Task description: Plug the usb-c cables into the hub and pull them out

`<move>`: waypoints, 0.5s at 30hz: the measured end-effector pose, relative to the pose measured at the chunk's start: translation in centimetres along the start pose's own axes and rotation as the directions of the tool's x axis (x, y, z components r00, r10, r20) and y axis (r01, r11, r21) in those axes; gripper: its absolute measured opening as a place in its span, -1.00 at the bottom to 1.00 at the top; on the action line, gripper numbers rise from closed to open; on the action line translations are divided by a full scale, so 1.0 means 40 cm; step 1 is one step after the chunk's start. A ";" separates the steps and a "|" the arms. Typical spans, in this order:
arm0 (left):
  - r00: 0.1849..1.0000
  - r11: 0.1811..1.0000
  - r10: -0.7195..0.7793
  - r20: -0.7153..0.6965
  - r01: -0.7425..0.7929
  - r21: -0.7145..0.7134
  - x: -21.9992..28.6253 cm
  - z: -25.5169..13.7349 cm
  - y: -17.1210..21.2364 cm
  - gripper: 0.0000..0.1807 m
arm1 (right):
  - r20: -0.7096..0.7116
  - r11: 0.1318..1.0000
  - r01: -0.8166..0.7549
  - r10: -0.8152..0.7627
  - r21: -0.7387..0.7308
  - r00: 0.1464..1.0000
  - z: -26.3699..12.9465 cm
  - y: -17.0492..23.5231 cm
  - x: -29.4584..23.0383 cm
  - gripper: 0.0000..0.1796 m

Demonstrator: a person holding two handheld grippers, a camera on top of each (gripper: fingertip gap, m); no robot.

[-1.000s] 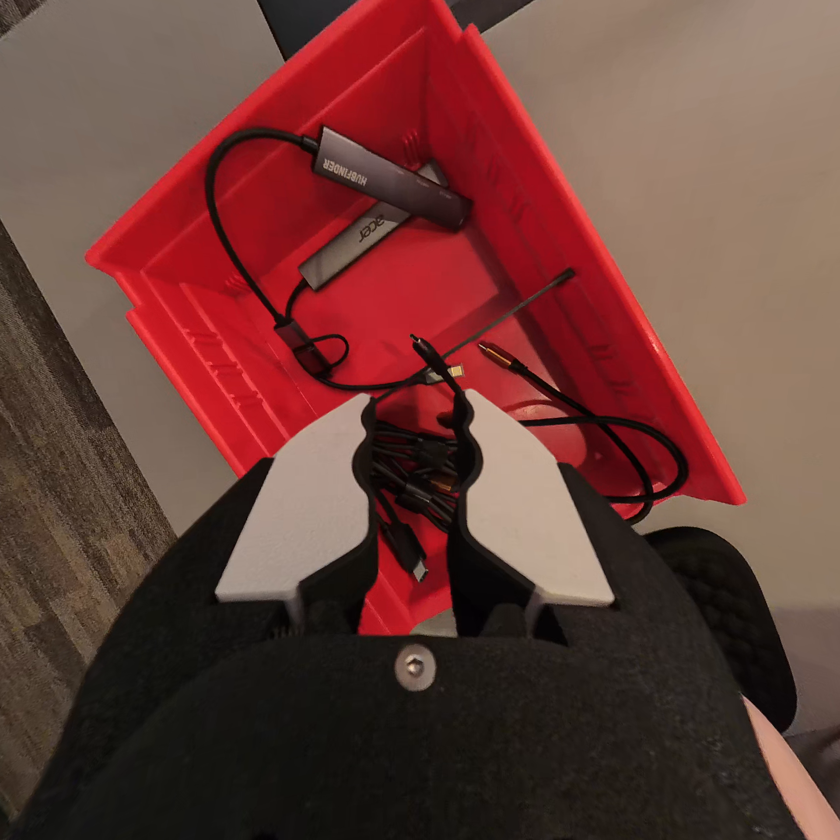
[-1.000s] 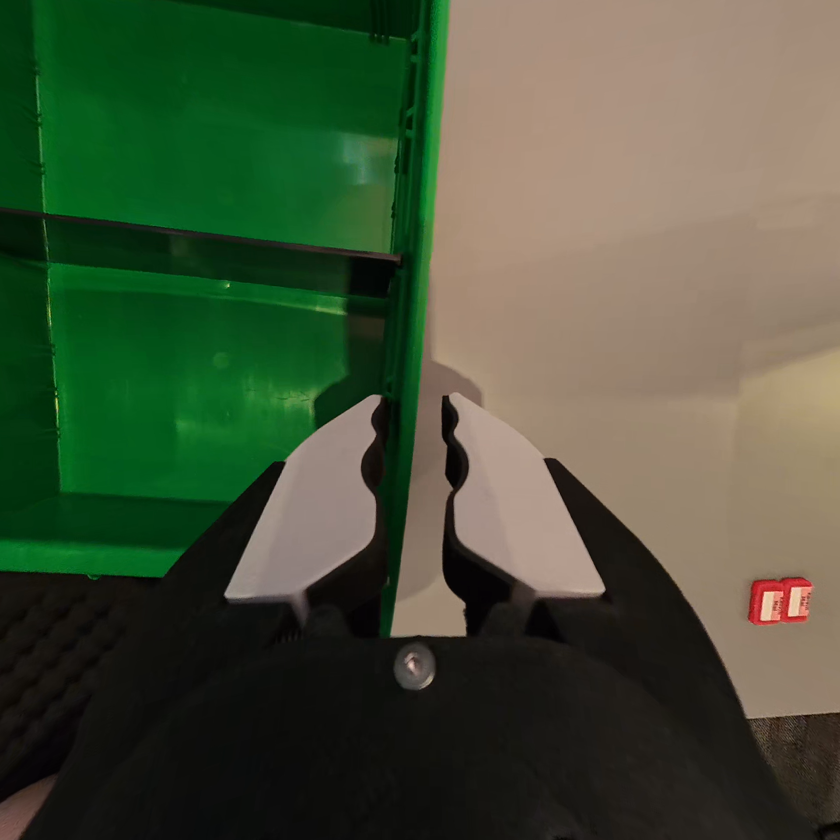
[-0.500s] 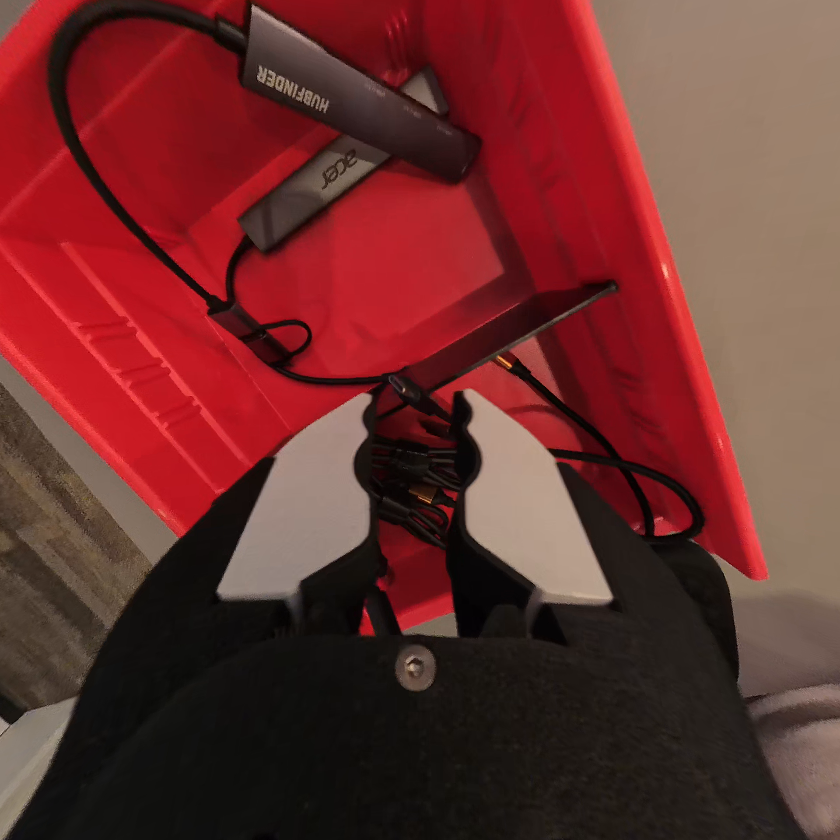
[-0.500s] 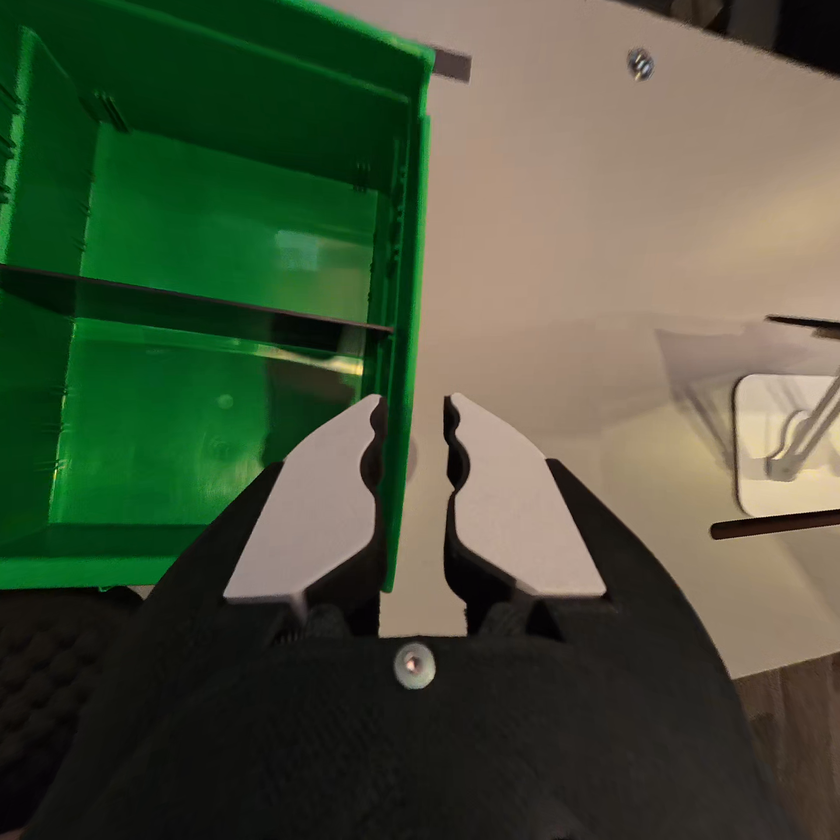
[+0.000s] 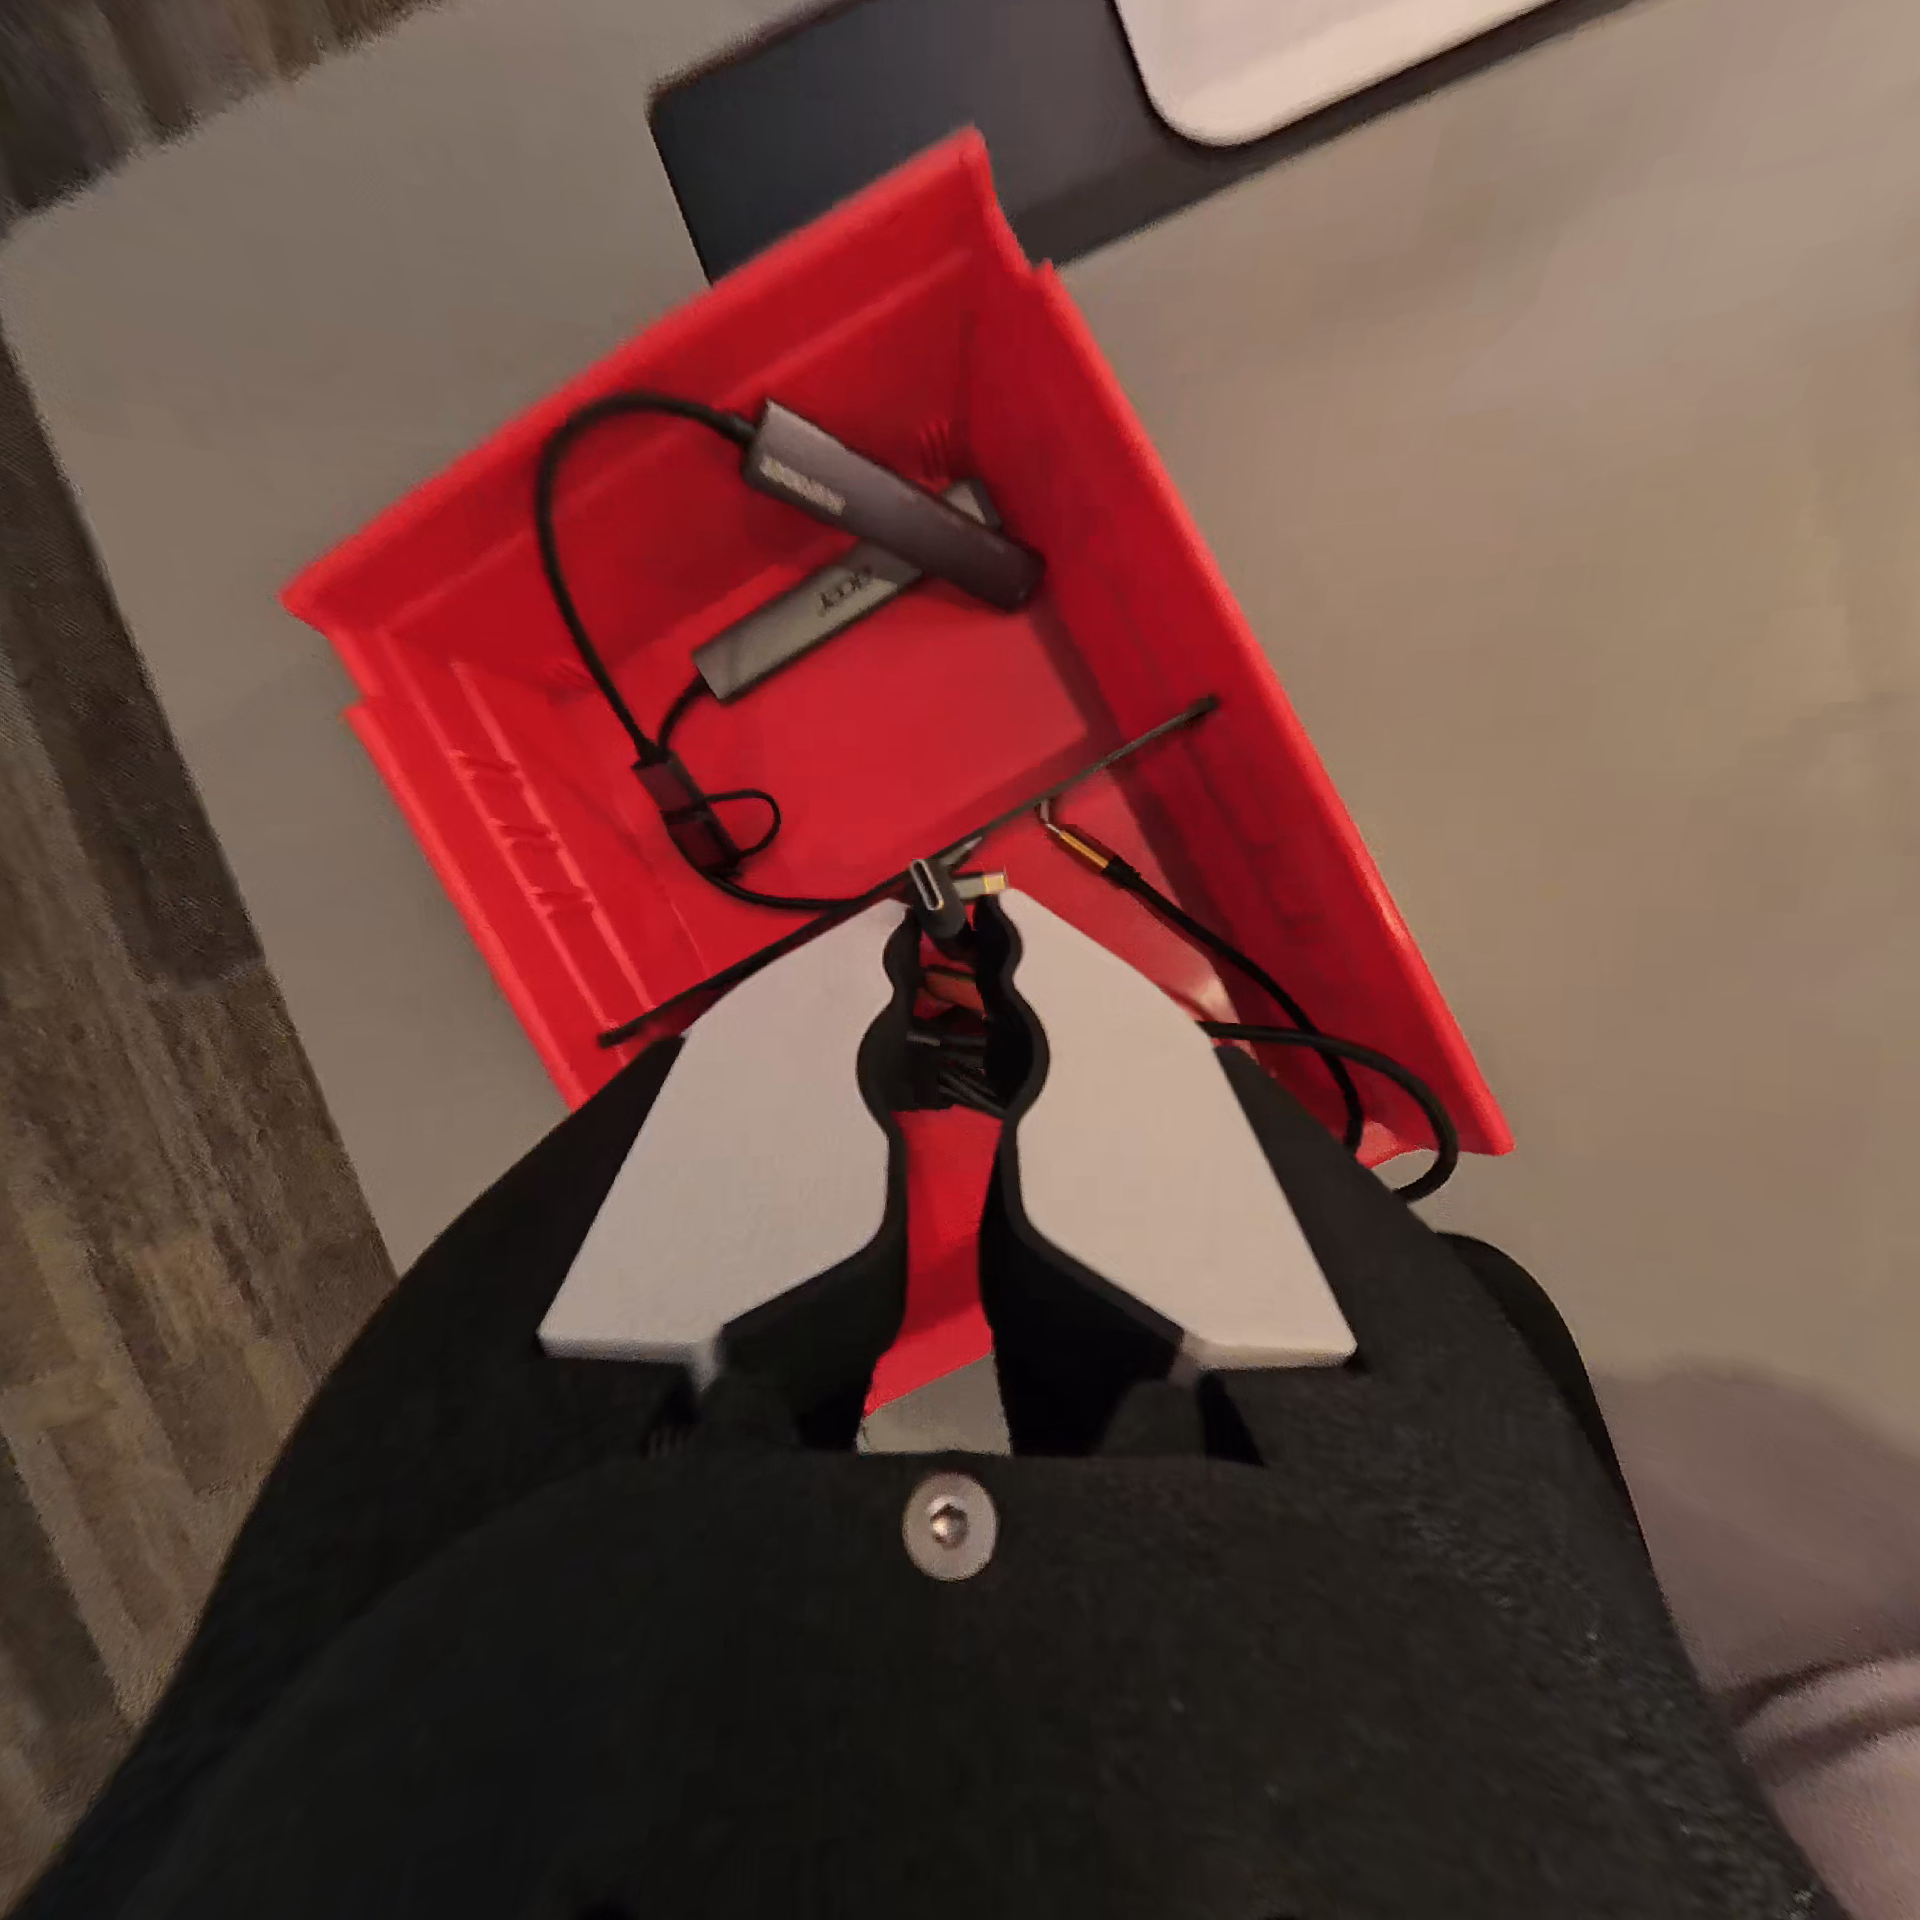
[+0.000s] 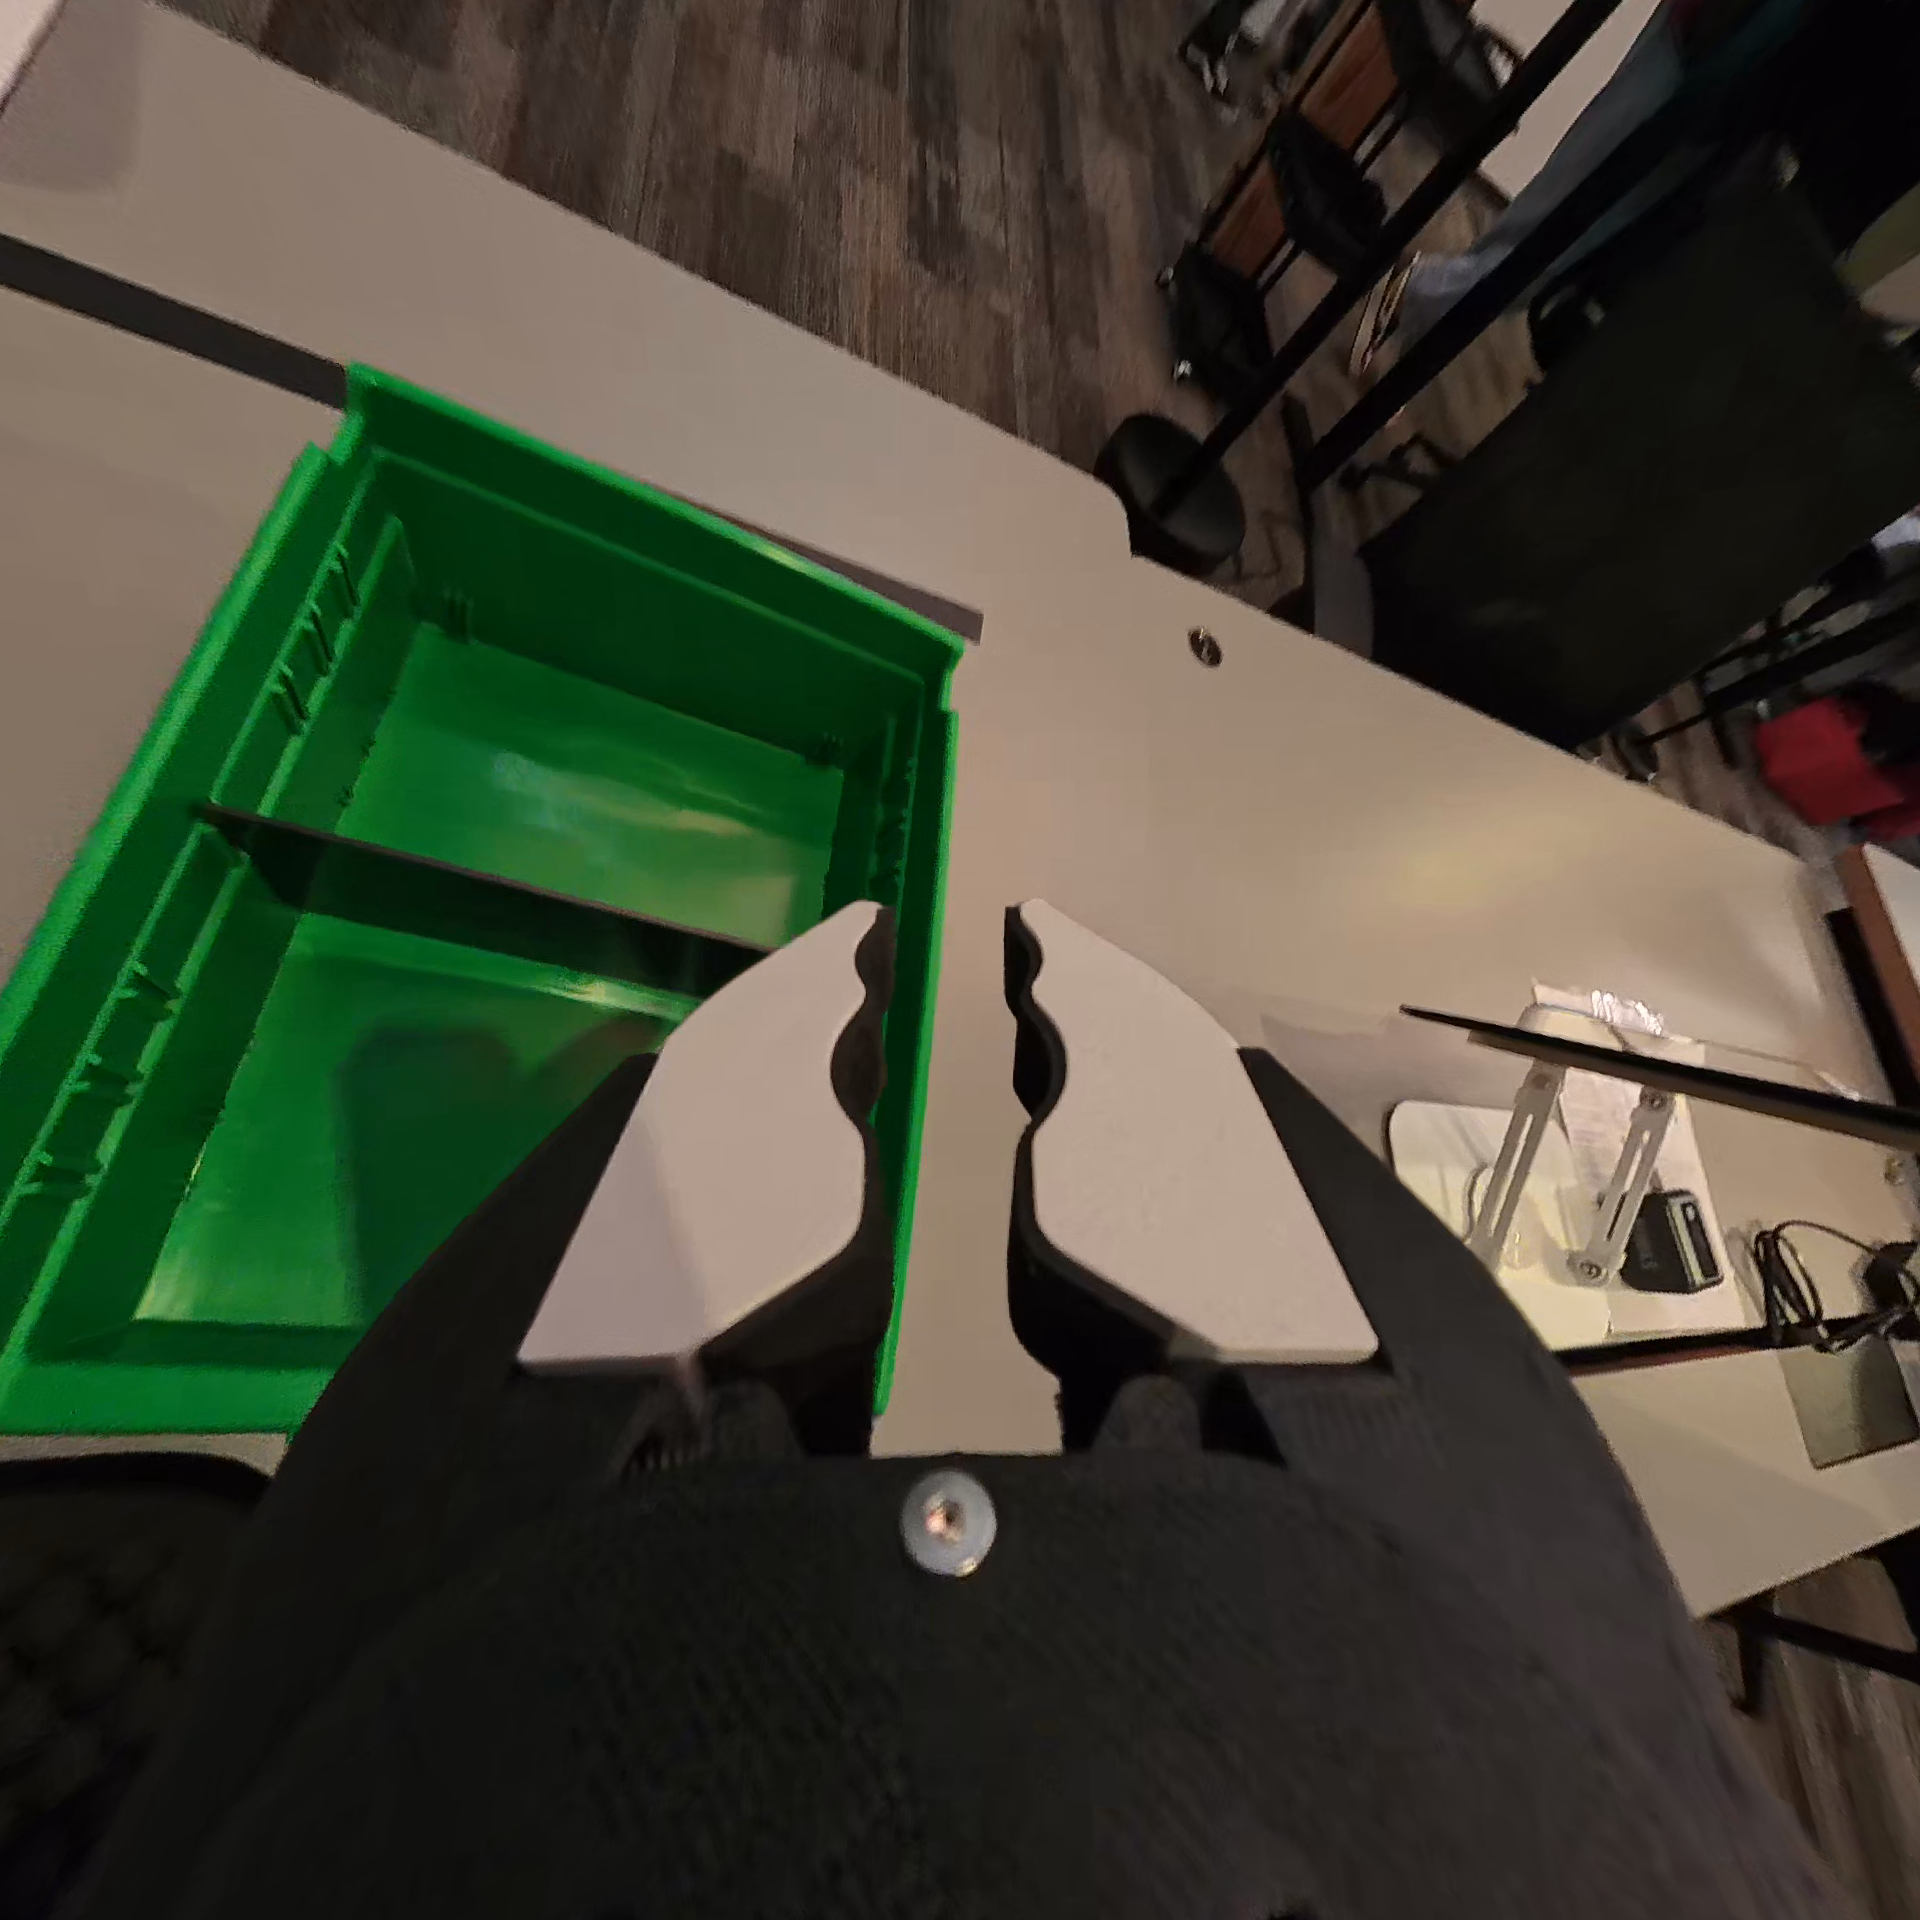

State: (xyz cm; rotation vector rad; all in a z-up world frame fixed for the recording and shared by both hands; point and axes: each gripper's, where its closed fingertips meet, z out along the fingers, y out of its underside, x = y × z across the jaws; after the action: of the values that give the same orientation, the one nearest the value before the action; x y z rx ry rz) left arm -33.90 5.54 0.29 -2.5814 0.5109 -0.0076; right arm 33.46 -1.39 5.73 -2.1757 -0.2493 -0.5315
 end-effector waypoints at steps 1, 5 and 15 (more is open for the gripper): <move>1.000 0.999 0.002 0.014 -0.002 0.033 -0.001 -0.020 -0.006 -0.90 | -0.006 1.000 0.004 -0.003 0.026 1.000 -0.006 -0.014 -0.001 -0.76; 0.999 0.997 0.018 0.030 -0.020 0.074 0.000 -0.054 -0.002 -0.90 | -0.004 0.994 0.016 -0.016 0.105 1.000 -0.024 -0.060 -0.015 -0.77; 0.998 0.993 0.045 -0.051 -0.039 0.115 0.030 -0.066 -0.005 -0.68 | 0.006 0.992 0.089 -0.089 0.091 0.996 -0.013 -0.067 -0.042 -0.77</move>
State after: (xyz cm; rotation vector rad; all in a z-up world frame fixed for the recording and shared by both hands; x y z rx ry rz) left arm -32.97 4.01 2.60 -2.4637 0.5678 -0.0896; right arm 30.85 -0.13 7.14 -2.0869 -0.3702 -0.5491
